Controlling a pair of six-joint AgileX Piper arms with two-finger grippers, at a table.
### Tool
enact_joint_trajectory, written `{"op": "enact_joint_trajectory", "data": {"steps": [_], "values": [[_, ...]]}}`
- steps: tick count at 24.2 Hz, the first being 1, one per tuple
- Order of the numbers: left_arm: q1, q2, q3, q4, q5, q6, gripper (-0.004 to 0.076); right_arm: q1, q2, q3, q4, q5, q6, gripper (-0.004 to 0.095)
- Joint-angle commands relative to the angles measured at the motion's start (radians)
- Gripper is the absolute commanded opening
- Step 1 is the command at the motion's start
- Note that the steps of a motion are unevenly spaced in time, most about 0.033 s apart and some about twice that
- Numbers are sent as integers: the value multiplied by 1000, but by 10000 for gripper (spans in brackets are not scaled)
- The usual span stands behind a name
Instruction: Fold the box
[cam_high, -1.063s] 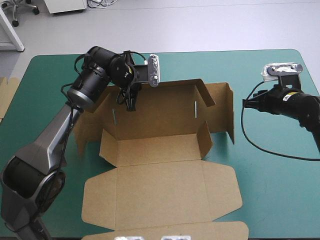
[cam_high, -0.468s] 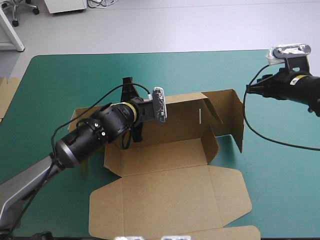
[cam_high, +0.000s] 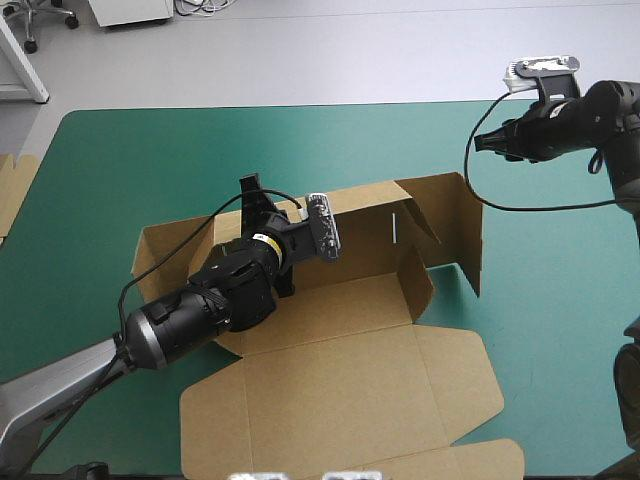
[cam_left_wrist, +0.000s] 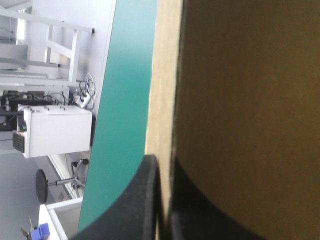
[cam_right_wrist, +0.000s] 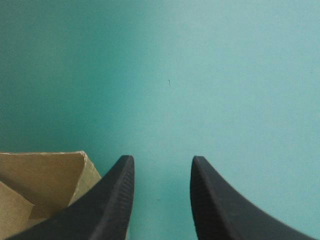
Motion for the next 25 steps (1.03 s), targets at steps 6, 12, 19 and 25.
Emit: {"op": "enact_joint_trajectory", "data": {"steps": [6, 12, 19, 25], "values": [[-7, -25, -16, -32, 38, -44, -10, 1, 78, -130, 156, -36, -63, 346], [5, -18, 8, 270, -115, -21, -10, 1, 130, -149, 157, -31, -72, 347], [78, -14, 19, 407, -340, -18, -10, 1, 131, -149, 122, -32, -72, 347], [116, 0, 23, 572, -430, -105, -10, 1, 131, -149, 115, -34, -64, 344]]}}
